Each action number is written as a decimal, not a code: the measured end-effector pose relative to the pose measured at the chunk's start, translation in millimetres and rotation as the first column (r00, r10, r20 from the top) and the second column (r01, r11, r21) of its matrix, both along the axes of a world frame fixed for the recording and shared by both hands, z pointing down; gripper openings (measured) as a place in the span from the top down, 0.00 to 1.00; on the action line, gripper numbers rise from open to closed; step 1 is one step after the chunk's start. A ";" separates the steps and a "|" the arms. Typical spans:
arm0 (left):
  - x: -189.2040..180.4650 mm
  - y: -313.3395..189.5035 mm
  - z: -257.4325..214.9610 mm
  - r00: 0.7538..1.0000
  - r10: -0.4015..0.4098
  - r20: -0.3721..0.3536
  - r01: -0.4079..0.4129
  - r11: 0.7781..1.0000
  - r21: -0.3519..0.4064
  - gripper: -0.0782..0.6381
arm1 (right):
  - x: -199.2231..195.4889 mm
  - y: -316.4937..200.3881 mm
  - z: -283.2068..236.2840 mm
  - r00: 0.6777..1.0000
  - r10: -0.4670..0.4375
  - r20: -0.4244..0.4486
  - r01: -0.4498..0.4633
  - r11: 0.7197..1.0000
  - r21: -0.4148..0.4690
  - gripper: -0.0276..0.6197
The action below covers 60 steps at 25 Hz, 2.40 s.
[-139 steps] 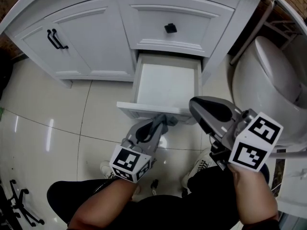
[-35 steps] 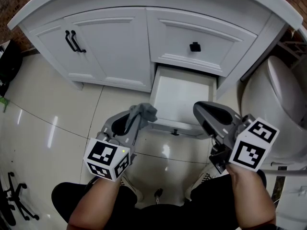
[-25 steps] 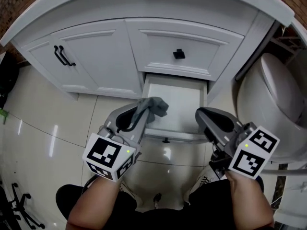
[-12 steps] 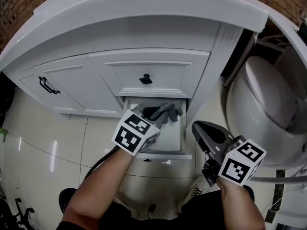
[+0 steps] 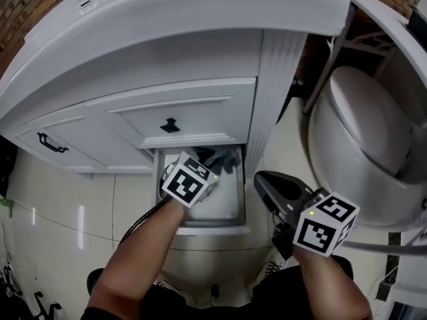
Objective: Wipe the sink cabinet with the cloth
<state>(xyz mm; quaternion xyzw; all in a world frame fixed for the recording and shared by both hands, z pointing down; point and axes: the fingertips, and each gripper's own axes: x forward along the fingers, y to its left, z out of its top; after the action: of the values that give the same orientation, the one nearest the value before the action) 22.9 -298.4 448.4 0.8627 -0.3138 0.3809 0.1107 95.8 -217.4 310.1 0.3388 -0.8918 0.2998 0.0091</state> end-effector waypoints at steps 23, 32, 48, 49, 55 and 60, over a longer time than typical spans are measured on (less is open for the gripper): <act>-122.0 8.8 17.6 0.968 -0.139 0.211 0.145 0.989 -0.013 0.84 | -31.1 -0.6 3.5 0.998 -0.056 0.009 0.057 0.998 -0.013 0.95; -161.7 18.5 19.6 0.945 -0.166 0.282 0.169 0.986 0.016 0.84 | -38.4 -0.7 5.6 0.998 -0.056 -0.004 0.056 0.998 -0.013 0.95; -14.7 59.0 5.0 0.953 0.263 0.151 -0.254 0.964 -0.078 0.84 | -26.4 0.7 5.3 0.999 -0.042 0.013 0.042 0.999 -0.016 0.95; -8.3 61.9 7.8 0.948 0.284 0.143 -0.272 0.958 -0.096 0.84 | -24.1 0.5 4.5 0.999 -0.037 0.015 0.038 0.999 -0.016 0.95; 15.9 71.7 24.5 0.890 0.417 0.186 -0.394 0.907 -0.147 0.84 | -17.4 0.2 3.1 0.999 -0.029 0.026 0.030 0.999 -0.016 0.95; 4.7 78.1 32.1 0.858 0.461 0.226 -0.428 0.885 -0.181 0.84 | -17.4 -0.1 2.4 0.999 -0.031 0.032 0.032 0.999 -0.018 0.95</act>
<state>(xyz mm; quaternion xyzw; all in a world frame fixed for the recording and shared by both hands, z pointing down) 27.6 -220.3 480.6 0.8449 -0.0932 0.5258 0.0307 78.4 -217.5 312.5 0.3197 -0.8942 0.3133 0.0028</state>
